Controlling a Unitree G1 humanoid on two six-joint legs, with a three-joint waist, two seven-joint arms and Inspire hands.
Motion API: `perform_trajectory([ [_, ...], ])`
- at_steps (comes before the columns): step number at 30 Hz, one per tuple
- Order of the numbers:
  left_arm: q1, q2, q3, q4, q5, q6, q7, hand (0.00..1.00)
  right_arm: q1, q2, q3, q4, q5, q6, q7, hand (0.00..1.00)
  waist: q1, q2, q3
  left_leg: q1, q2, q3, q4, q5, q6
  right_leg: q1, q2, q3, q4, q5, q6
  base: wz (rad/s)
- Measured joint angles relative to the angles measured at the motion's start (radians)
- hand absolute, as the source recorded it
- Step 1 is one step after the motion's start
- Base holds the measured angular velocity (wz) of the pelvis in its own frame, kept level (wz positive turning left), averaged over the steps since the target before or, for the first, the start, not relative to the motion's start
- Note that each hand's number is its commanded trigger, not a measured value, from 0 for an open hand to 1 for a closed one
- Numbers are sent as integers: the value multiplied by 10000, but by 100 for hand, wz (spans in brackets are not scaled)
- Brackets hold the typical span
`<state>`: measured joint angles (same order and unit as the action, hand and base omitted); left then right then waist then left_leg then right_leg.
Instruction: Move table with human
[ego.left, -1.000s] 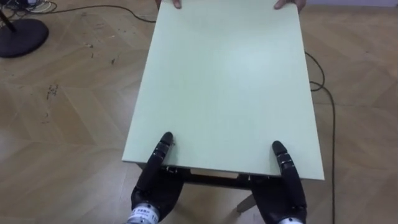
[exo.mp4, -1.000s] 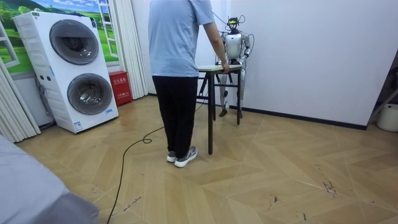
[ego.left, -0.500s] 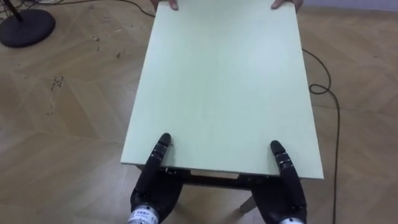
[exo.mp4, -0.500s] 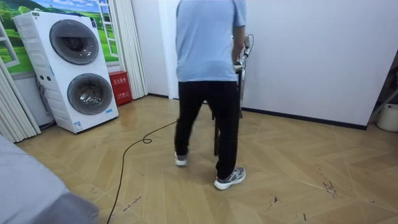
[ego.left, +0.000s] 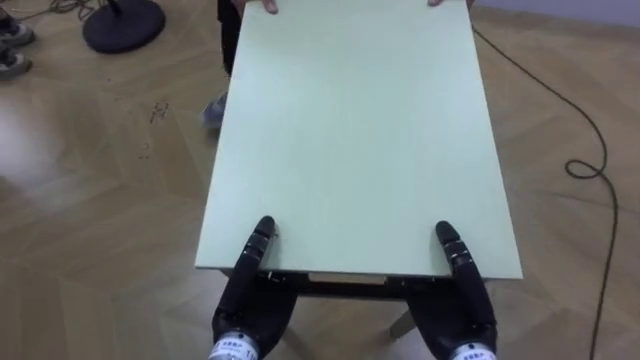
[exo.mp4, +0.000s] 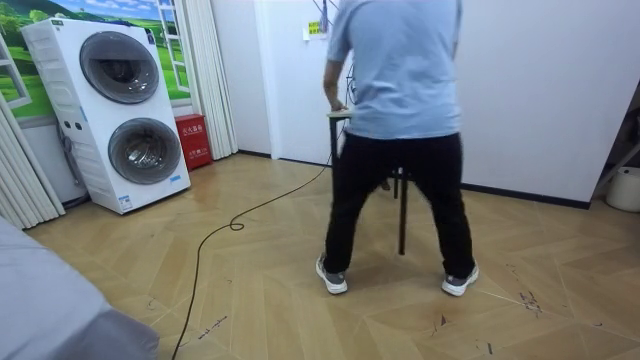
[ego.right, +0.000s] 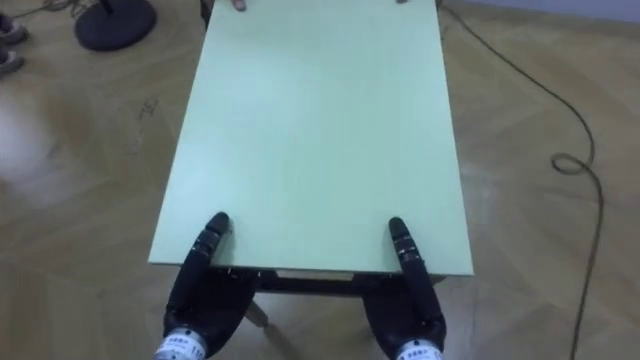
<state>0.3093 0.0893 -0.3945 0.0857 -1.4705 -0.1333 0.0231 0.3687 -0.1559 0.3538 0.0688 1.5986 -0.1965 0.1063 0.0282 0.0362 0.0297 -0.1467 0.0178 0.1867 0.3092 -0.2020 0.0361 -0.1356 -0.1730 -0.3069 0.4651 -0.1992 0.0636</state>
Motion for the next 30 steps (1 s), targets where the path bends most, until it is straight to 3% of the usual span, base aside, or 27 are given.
perform_trajectory([
  [1,0,-2,-6,0,1,2,13,100,13,5,-5,1,-1,-1,0,100,-36,-9,10,-26,-43,-18,38,-30,56,-68,-73,66,284,-14,12,85],
  [2,1,-31,-43,1,28,13,44,100,91,27,-40,1,0,2,0,100,-88,-14,25,-90,-188,-325,217,-103,176,-207,-216,229,913,-15,15,93],
  [3,-6,-19,-71,0,102,13,45,100,165,82,-44,0,12,1,4,100,-177,-80,63,-126,-371,-805,447,-181,286,-508,-331,684,1754,0,-16,100],
  [4,-11,1,-66,2,107,2,42,100,175,79,-61,6,8,2,4,100,-262,-88,97,-163,-445,-1217,598,-201,324,-752,-287,1006,2020,-151,-140,98],
  [5,-14,39,-73,-1,101,-28,16,100,174,135,-51,5,-60,3,4,100,-364,-80,109,-316,-599,-1912,799,-214,353,-992,244,1730,1651,-672,-332,98],
  [6,-15,51,-29,-3,91,-65,-59,100,133,220,-45,2,-173,12,7,100,-471,-80,106,-528,-789,-2519,997,-212,355,-1162,787,2255,649,-873,-369,123],
  [7,-48,87,43,-3,83,-56,-79,100,128,287,-49,2,-199,-20,12,100,-532,-143,82,-649,-1047,-2867,1098,-207,362,-1292,1182,2726,-126,-566,-376,120],
  [8,-70,93,32,5,78,-27,-76,100,142,300,-42,2,-199,-52,18,100,-644,-158,82,-667,-1196,-3046,1154,-195,364,-1310,1270,2891,-109,-159,-479,126],
  [10,-12,79,25,5,189,20,-67,100,165,278,-70,29,-145,-40,21,100,-639,-89,51,-515,-1238,-2935,847,-102,323,-1042,1236,2726,-286,-171,-556,62],
  [12,130,160,110,-10,198,20,-68,100,175,317,52,109,-110,22,16,100,-186,-100,52,-138,-1144,-2972,301,21,270,-654,1270,2578,-699,-52,-651,10],
  [19,432,139,143,-69,198,-11,-93,100,142,255,183,267,-120,11,13,100,401,-171,39,184,-953,-3045,-15,60,246,214,1402,2176,-1592,45,-676,30],
  [23,435,142,186,-172,176,-48,-94,100,-27,208,289,269,-133,-93,13,100,595,-208,34,89,-927,-3103,-21,59,244,587,1361,1624,-1957,48,-681,50],
  [25,443,135,194,-275,231,-54,-136,100,-82,205,273,269,-119,-113,16,100,585,-206,19,-67,-896,-2953,0,66,238,775,1319,1199,-2108,47,-684,75],
  [26,368,141,215,-275,279,-54,-137,100,-92,241,278,268,-116,-161,50,100,540,-201,15,-196,-797,-2604,-2,140,241,852,1277,862,-2127,43,-689,116],
  [27,283,141,249,-277,316,-53,-144,100,-100,293,286,268,-117,-209,127,100,376,-200,15,-391,-591,-1796,6,227,310,919,1228,524,-2146,25,-710,131],
  [28,236,138,250,-277,320,-52,-152,100,-99,324,274,268,-115,-233,150,100,224,-192,10,-516,-481,-1266,8,279,372,943,1210,387,-2169,11,-728,157],
  [30,-84,323,160,-282,307,-21,-155,100,-116,360,153,262,-76,-245,201,100,-312,-171,-3,-816,-80,897,-57,533,677,999,1097,-108,-2268,-52,-703,179],
])
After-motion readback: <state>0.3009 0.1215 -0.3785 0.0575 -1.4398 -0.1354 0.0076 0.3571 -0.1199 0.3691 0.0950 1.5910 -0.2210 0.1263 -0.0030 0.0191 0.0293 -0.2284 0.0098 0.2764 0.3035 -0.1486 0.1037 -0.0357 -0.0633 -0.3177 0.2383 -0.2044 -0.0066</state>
